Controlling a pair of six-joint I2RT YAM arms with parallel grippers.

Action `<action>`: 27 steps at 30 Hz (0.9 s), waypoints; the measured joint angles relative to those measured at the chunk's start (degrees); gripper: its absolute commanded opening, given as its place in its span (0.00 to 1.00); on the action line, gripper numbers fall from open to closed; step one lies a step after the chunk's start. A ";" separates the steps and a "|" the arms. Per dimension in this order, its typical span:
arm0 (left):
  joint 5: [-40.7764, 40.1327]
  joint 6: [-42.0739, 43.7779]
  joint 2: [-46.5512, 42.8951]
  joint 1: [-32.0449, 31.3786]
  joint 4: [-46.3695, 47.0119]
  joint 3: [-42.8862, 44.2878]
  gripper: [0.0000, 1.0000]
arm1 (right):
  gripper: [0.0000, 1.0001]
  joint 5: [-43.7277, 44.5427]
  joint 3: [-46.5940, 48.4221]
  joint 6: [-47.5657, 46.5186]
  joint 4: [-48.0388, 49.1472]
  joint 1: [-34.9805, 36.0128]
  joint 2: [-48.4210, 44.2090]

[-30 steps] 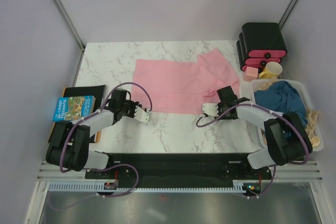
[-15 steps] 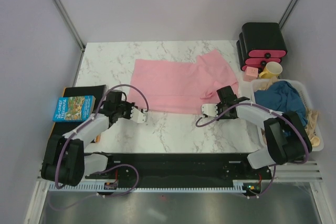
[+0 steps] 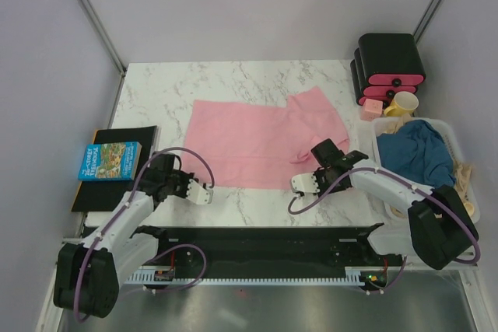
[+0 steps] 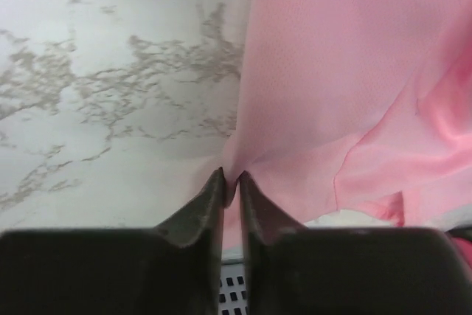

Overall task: Fold and stack the t-shirts
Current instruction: Fold the flattened tshirt in 1/3 of the way

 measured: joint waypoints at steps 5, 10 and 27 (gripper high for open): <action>0.39 1.05 -2.05 0.00 -2.99 -0.35 0.75 | 0.57 -0.33 -0.04 -0.07 -4.98 1.38 -0.28; 0.20 1.18 -2.73 0.07 -4.55 0.09 0.79 | 0.57 -0.31 0.63 -0.52 -10.05 1.38 -0.81; 1.99 -5.92 7.93 0.48 6.10 12.83 0.18 | 0.13 -3.10 16.55 10.73 1.60 1.33 7.37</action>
